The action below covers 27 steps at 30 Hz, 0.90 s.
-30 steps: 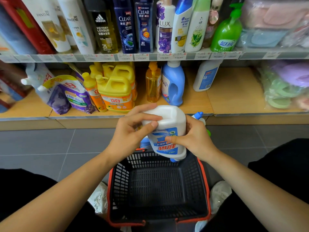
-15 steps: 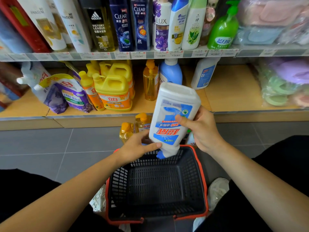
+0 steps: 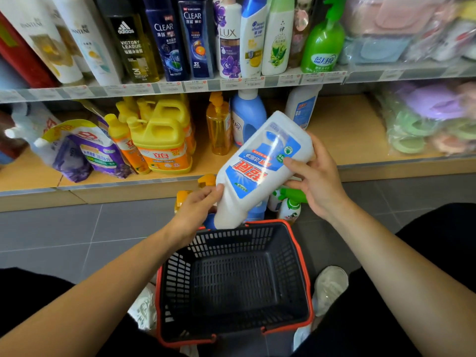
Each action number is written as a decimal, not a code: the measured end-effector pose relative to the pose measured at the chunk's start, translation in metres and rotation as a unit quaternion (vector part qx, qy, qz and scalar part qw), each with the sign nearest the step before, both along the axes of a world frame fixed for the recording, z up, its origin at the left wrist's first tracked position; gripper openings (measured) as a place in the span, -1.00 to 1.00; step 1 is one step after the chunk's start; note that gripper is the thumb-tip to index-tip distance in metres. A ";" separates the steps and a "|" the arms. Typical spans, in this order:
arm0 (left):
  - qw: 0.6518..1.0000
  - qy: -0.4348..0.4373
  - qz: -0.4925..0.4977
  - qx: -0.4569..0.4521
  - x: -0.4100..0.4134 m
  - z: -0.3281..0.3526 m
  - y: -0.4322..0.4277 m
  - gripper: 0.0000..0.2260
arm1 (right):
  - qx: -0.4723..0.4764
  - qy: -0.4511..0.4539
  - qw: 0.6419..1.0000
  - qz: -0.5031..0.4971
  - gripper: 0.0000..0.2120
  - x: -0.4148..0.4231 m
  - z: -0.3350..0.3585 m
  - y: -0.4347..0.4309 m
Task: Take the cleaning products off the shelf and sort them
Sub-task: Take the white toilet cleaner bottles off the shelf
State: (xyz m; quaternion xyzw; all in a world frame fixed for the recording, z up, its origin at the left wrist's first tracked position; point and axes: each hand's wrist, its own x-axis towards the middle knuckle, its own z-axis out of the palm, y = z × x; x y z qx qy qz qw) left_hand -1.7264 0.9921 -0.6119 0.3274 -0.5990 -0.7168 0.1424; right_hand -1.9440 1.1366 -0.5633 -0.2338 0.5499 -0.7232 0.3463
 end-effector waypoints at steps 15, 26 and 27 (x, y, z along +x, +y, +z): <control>0.969 0.065 -0.035 -0.237 -0.022 0.033 -0.008 -0.66 | 0.214 -0.211 0.943 -0.143 -0.54 -0.019 -0.052 0.043; 0.942 0.007 -0.036 -0.333 -0.049 0.026 -0.015 -0.78 | 0.421 -0.128 0.898 0.002 -0.32 -0.026 -0.114 0.027; 0.943 0.007 -0.034 -0.332 -0.051 0.025 -0.016 -0.79 | 0.442 -0.109 0.891 0.013 -0.30 -0.026 -0.117 0.026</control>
